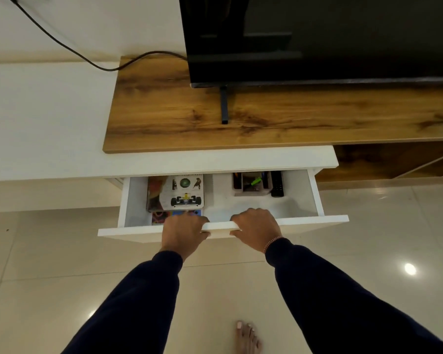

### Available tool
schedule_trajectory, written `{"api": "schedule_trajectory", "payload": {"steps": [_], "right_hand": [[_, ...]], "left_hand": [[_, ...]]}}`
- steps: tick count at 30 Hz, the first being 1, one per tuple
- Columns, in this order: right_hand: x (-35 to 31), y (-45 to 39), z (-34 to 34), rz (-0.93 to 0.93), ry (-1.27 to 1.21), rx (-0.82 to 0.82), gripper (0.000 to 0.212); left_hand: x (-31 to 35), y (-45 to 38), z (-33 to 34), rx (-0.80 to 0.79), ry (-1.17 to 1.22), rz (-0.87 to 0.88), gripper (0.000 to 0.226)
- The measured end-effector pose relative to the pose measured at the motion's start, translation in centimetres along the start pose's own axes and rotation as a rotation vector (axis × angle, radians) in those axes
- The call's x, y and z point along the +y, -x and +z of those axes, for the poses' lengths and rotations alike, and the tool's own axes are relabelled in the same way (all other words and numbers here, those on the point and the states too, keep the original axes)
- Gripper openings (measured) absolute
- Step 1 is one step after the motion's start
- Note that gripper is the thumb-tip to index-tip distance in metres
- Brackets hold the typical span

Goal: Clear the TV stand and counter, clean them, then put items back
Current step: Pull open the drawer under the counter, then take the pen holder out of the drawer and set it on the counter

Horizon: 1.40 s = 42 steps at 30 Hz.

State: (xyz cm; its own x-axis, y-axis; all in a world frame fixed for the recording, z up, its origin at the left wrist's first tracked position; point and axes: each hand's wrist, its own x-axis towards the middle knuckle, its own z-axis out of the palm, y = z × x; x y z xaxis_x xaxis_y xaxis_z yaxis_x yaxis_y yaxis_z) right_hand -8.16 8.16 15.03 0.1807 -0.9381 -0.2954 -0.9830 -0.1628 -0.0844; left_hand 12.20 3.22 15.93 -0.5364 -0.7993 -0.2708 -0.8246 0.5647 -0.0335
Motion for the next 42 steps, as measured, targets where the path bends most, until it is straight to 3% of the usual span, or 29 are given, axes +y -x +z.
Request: {"api": "schedule_trajectory", "payload": {"steps": [23,28,32,36,42], "right_hand": [[-6.5,13.3,4.3,0.026,-0.057,-0.128,0.026],[-6.5,14.0,3.2,0.053,-0.228,-0.178,0.051],[-4.6,14.3,0.6,0.194,-0.551,-0.185,0.073],[-0.1,12.6,-0.8,0.461,-0.935,-0.235,0.080],[7.1,6.8,3.6,0.725,-0.942,-0.272,0.044]], "left_hand": [[4.8,14.3,2.7,-0.130,0.115,-0.010,0.032],[5.0,14.6,2.6,-0.189,0.216,-0.032,0.046],[5.9,13.4,1.3,-0.206,0.400,-0.089,0.095],[7.3,9.5,-1.3,-0.205,0.587,-0.124,0.099],[9.8,1.3,0.0,-0.436,0.977,-0.321,0.111]]}}
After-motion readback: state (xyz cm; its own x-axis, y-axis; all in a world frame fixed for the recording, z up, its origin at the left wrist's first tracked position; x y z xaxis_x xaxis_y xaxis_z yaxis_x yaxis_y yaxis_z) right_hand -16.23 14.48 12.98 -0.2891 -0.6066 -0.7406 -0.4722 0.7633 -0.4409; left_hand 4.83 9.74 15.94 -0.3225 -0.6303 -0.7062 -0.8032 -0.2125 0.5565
